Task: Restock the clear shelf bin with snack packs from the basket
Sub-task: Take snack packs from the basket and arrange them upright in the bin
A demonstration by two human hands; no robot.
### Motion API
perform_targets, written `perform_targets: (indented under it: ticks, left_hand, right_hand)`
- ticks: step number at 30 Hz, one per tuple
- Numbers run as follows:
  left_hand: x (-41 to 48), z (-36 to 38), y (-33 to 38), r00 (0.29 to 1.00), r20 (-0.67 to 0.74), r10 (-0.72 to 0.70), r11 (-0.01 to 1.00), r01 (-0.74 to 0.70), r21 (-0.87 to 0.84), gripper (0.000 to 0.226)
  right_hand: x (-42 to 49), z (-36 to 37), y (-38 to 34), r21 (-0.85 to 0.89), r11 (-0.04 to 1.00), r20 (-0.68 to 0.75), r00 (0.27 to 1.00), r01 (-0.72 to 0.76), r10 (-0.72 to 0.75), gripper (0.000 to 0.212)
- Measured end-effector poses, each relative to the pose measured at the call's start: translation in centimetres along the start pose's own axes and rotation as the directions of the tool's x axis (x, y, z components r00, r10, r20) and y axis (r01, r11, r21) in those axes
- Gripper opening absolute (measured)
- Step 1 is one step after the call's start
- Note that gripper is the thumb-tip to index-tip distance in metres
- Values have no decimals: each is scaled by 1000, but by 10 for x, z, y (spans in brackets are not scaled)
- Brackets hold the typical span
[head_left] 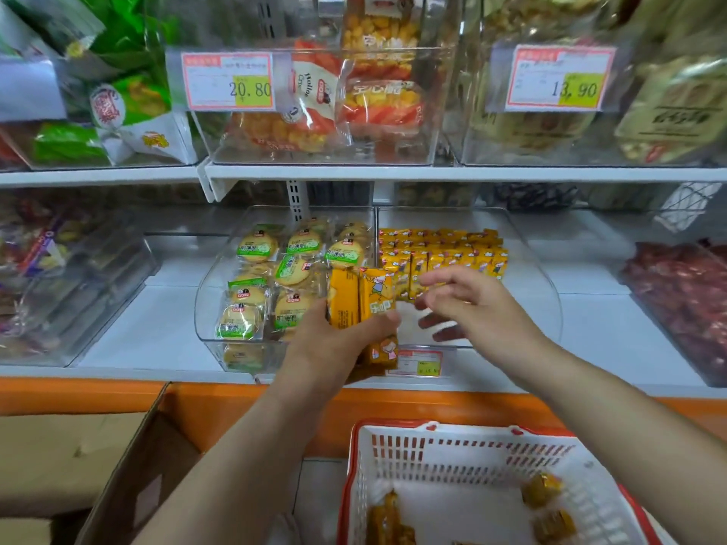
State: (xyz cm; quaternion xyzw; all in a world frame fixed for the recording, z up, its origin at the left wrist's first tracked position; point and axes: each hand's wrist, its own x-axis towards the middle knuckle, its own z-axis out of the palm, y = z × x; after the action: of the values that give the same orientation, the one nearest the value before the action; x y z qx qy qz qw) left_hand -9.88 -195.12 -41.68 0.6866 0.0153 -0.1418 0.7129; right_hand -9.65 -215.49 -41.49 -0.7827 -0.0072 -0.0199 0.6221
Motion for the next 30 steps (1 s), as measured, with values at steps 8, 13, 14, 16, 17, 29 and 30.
perform_targets:
  ticks: [8, 13, 14, 16, 17, 29, 30]
  left_hand:
    - [-20, 54, -9, 987, 155, -30, 999, 33, -12, 34]
    - [-24, 63, -11, 984, 165, -66, 997, 71, -25, 53]
    - [-23, 64, -12, 982, 172, -76, 996, 82, -31, 51]
    - [-21, 65, -13, 980, 181, -84, 995, 94, -46, 50]
    - [-20, 65, -12, 981, 177, -84, 994, 95, -53, 52]
    - [-6, 29, -10, 1000, -11, -27, 998, 27, 65, 27]
    - [-4, 23, -9, 998, -54, -34, 996, 38, 76, 20]
  right_hand:
    - [-76, -15, -7, 146, 988, 72, 996, -56, 46, 79]
    - [-78, -34, 2, 277, 950, 148, 983, -146, 108, 86]
    - [-78, -36, 3, 303, 941, 153, 982, -151, 109, 78]
    - [-77, -39, 3, 331, 931, 152, 982, -154, 108, 65]
    - [-76, -40, 2, 333, 930, 138, 984, -154, 113, 62]
    - [-22, -27, 2, 106, 991, 212, 976, -77, 53, 68]
    - [-9, -26, 5, 103, 992, 172, 984, -75, 56, 65]
